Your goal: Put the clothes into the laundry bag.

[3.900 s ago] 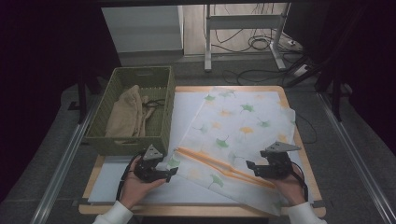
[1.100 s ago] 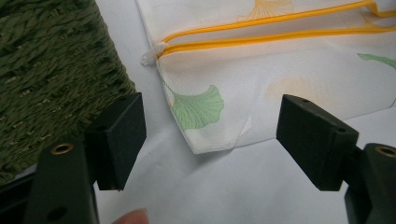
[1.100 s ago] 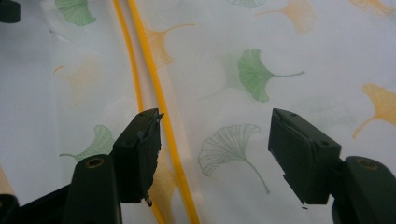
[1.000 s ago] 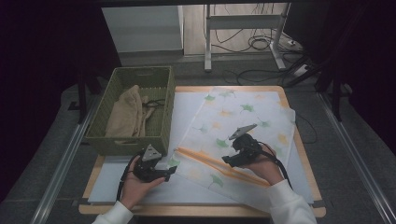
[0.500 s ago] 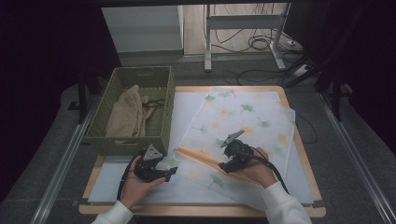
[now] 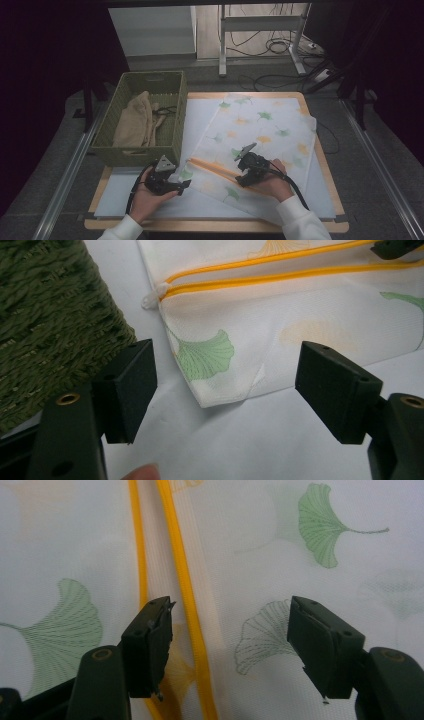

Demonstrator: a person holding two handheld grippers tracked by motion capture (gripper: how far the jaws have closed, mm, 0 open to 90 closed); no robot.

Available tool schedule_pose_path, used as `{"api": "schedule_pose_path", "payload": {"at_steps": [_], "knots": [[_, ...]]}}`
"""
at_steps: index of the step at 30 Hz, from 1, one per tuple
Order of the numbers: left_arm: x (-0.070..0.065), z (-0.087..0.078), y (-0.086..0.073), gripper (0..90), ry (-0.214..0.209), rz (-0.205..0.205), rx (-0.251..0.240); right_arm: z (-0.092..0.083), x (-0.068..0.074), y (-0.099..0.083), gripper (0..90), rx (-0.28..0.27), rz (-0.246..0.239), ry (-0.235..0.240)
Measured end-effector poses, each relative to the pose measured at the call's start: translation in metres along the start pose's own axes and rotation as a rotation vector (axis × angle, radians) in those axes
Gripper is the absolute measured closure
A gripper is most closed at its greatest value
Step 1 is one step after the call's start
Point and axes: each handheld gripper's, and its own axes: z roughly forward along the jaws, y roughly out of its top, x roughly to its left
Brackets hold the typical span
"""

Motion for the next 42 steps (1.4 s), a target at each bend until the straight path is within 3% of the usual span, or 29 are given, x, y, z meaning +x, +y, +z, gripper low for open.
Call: {"api": "schedule_pose_path", "payload": {"at_steps": [12,17,18,19,23,35,42], "knots": [[0.000,0.001,0.000,24.4,0.000,0.003,0.006,0.004,0.001,0.001,43.0,0.019,-0.019,-0.058],[0.000,0.000,0.000,24.4,0.000,0.001,0.007,0.002,-0.002,0.001,62.1,0.005,-0.002,-0.076],[0.000,0.000,0.000,24.4,0.000,0.001,0.007,0.002,-0.002,0.001,62.1,0.005,-0.002,-0.076],[0.000,0.000,0.000,24.4,0.000,0.002,0.007,0.000,-0.004,0.001,72.7,-0.007,0.001,-0.074],[0.000,0.000,0.000,24.4,0.001,0.001,0.005,-0.004,-0.005,0.002,82.6,-0.035,-0.003,-0.072],[-0.001,0.000,0.000,24.3,0.004,0.005,0.004,-0.019,-0.020,0.001,86.7,-0.091,0.073,0.018],[-0.001,0.000,0.001,24.2,0.005,0.007,0.003,-0.026,-0.026,0.001,86.7,-0.120,0.098,0.048]]}}
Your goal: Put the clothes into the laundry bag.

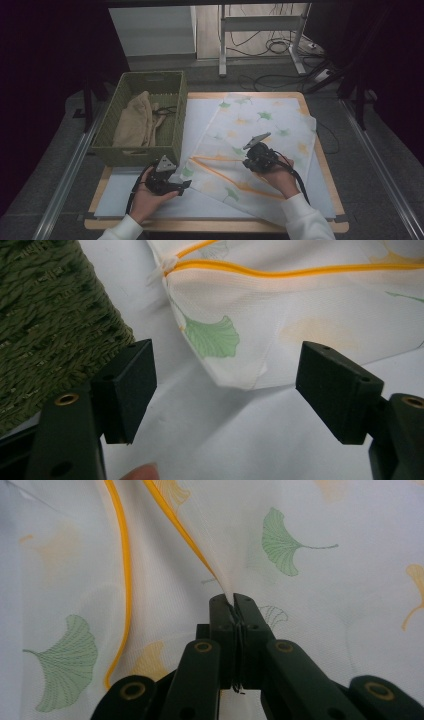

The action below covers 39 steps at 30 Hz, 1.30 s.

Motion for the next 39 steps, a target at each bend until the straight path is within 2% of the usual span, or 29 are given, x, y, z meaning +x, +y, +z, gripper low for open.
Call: {"api": "schedule_pose_path", "payload": {"at_steps": [3,11,20,25,39], "knots": [[0.000,0.000,0.000,24.2,0.000,0.001,-0.001,-0.004,0.000,0.001,86.8,-0.004,0.009,0.005],[-0.002,-0.002,0.000,24.2,-0.004,0.004,-0.007,-0.012,-0.002,0.005,86.8,-0.029,-0.003,0.004],[-0.010,-0.009,0.002,24.0,-0.027,0.010,-0.032,-0.021,-0.004,0.008,86.7,-0.053,0.005,-0.001],[-0.014,-0.010,0.002,23.8,-0.034,0.023,-0.033,-0.027,-0.006,0.008,86.7,-0.072,0.003,-0.009],[-0.016,-0.010,0.003,23.5,-0.042,0.023,-0.036,-0.035,-0.007,0.014,86.7,-0.106,-0.001,-0.024]]}}
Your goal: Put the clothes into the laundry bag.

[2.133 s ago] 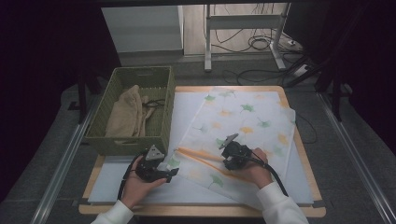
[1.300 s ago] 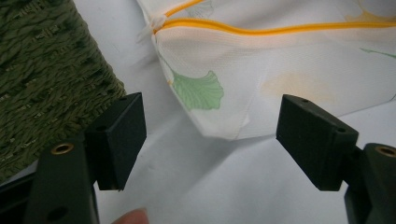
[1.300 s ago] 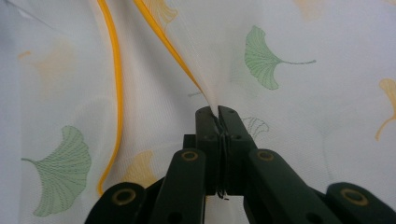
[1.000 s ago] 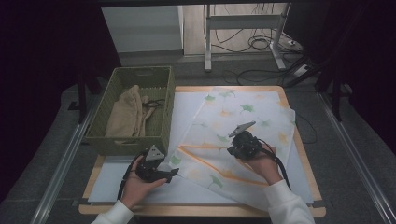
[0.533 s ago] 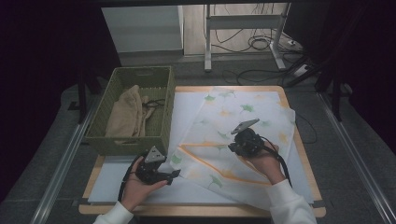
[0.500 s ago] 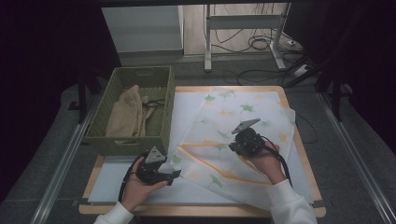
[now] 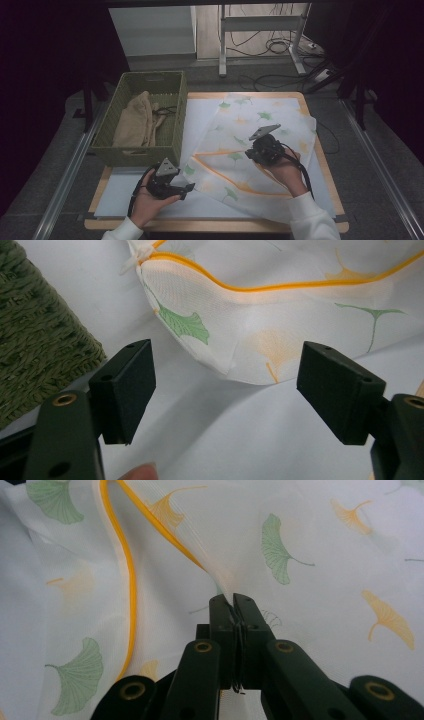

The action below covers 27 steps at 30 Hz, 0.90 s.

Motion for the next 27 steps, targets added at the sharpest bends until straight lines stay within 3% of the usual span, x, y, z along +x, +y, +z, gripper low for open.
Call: {"api": "schedule_pose_path", "payload": {"at_steps": [10,27], "knots": [[0.001,0.002,-0.001,23.4,0.004,-0.001,0.005,-0.008,-0.003,0.003,86.7,-0.024,0.025,0.001],[0.003,0.002,-0.004,23.4,-0.005,-0.001,0.009,-0.012,-0.005,0.008,86.7,-0.038,0.024,0.023]]}}
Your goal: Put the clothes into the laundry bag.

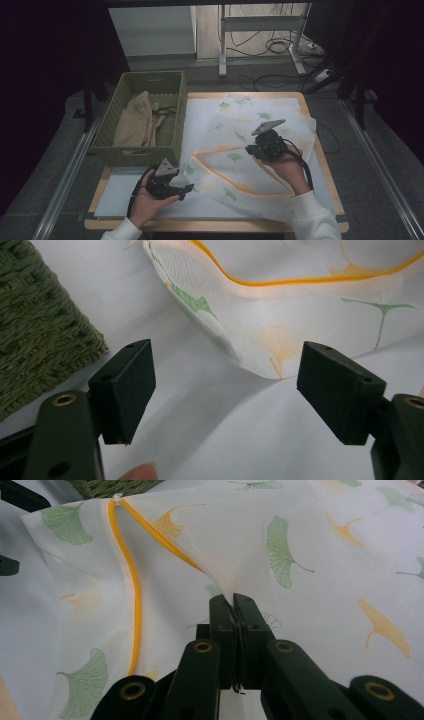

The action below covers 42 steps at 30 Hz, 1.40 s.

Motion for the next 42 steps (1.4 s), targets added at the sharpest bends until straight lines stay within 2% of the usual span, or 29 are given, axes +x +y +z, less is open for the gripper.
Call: {"api": "schedule_pose_path", "payload": {"at_steps": [14,17,22,25,33,42], "knots": [[-0.006,-0.006,0.001,23.2,0.009,0.009,-0.009,-0.005,-0.001,0.001,86.7,-0.010,-0.004,-0.005],[-0.007,-0.009,0.003,23.3,0.009,0.005,-0.017,-0.003,-0.002,0.001,86.7,-0.006,-0.009,-0.001],[-0.010,-0.018,0.011,23.5,-0.022,-0.001,-0.034,-0.002,-0.002,-0.001,86.7,-0.001,-0.008,0.001],[-0.009,-0.023,0.016,23.5,-0.034,0.000,-0.022,-0.003,-0.001,-0.001,86.7,0.002,-0.006,-0.003],[-0.006,-0.032,0.023,24.0,-0.026,-0.010,-0.011,-0.001,0.001,-0.001,86.7,0.008,-0.014,-0.010],[-0.002,-0.041,0.037,24.9,-0.012,-0.041,-0.023,-0.002,0.000,-0.001,86.7,0.008,-0.014,-0.008]]}}
